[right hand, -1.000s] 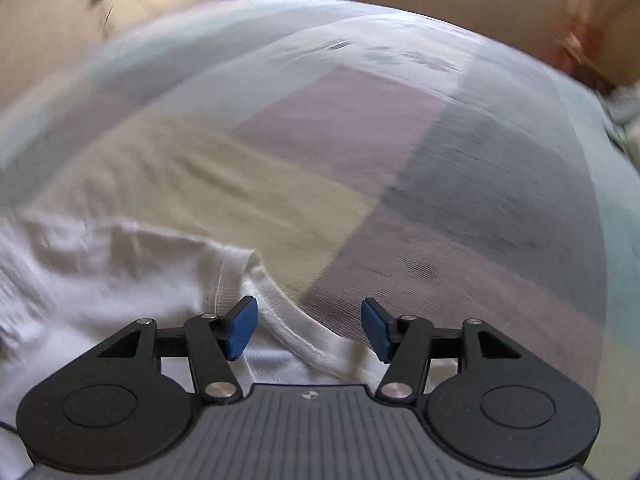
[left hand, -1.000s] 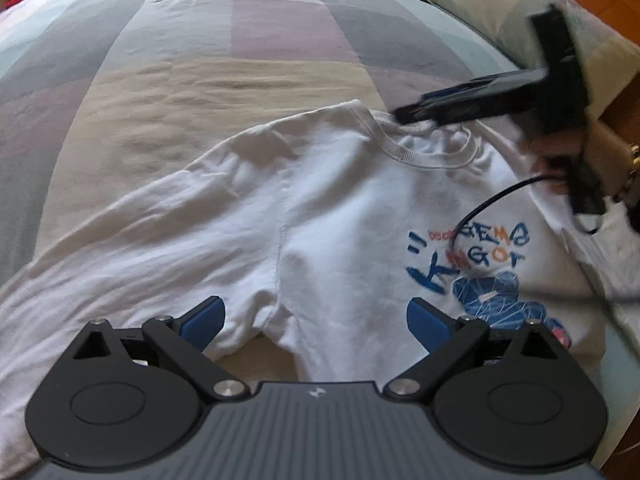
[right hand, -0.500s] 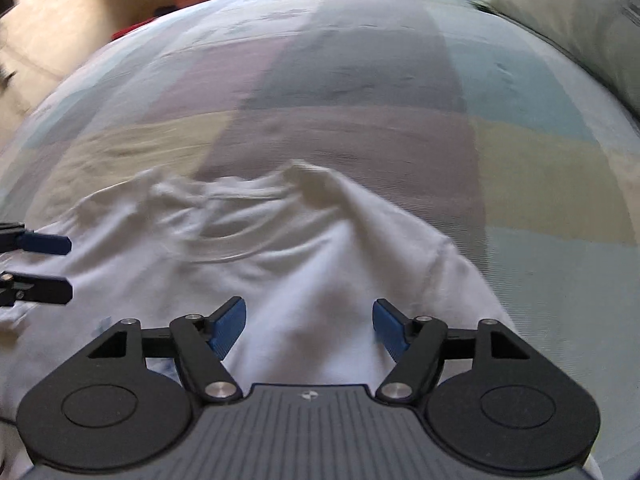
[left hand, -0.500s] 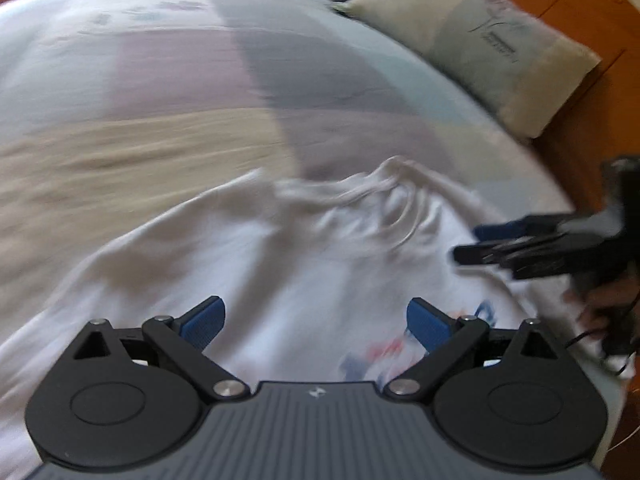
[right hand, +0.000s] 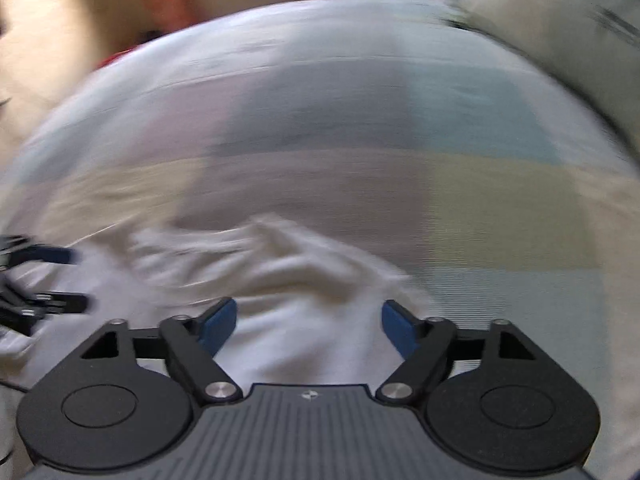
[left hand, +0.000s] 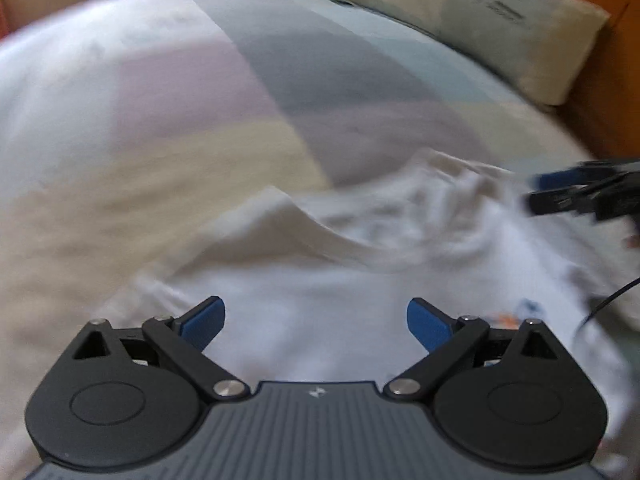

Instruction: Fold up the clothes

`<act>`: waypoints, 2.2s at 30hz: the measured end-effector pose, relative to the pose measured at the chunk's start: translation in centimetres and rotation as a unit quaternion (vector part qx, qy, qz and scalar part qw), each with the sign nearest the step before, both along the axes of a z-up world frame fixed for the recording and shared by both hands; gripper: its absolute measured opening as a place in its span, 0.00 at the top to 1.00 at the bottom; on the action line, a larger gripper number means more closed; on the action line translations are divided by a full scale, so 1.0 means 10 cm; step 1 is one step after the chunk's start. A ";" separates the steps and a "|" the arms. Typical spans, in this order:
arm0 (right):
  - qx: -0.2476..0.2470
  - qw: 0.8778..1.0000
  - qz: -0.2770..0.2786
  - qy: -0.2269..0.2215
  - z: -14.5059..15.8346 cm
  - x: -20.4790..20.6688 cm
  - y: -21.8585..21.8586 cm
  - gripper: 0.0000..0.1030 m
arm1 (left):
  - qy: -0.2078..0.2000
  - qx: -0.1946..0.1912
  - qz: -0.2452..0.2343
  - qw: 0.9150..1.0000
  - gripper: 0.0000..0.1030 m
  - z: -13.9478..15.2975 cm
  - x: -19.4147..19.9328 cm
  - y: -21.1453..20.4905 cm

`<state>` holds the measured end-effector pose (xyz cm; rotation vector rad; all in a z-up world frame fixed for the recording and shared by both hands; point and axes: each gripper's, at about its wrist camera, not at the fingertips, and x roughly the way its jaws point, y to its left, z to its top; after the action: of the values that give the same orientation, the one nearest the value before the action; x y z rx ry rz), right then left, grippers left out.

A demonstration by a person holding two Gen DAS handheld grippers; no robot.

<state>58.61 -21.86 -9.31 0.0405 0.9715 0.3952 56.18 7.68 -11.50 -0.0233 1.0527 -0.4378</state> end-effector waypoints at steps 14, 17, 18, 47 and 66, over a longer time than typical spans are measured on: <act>-0.080 0.992 0.091 -0.040 -0.48 0.29 0.79 0.00 | -0.041 0.047 0.101 0.993 0.04 0.08 0.05 0.25; -0.084 0.992 0.089 -0.041 -0.48 0.28 0.80 0.00 | -0.034 0.043 0.116 0.992 0.04 0.22 -0.31 0.36; -0.084 0.992 0.088 -0.042 -0.48 0.28 0.80 0.00 | -0.027 0.041 0.125 0.991 0.04 0.20 -0.41 0.41; -0.100 0.993 0.048 -0.031 -0.50 0.24 0.83 0.00 | 0.014 0.054 0.439 0.897 0.04 0.17 -1.60 2.03; -0.092 0.988 0.120 0.019 0.03 0.13 1.65 0.00 | 0.005 0.001 0.374 0.927 0.01 -0.05 -2.16 2.37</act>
<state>59.94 -5.36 -8.98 -0.2394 1.0512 0.5258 34.59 31.33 -12.01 -0.4148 0.9727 0.2590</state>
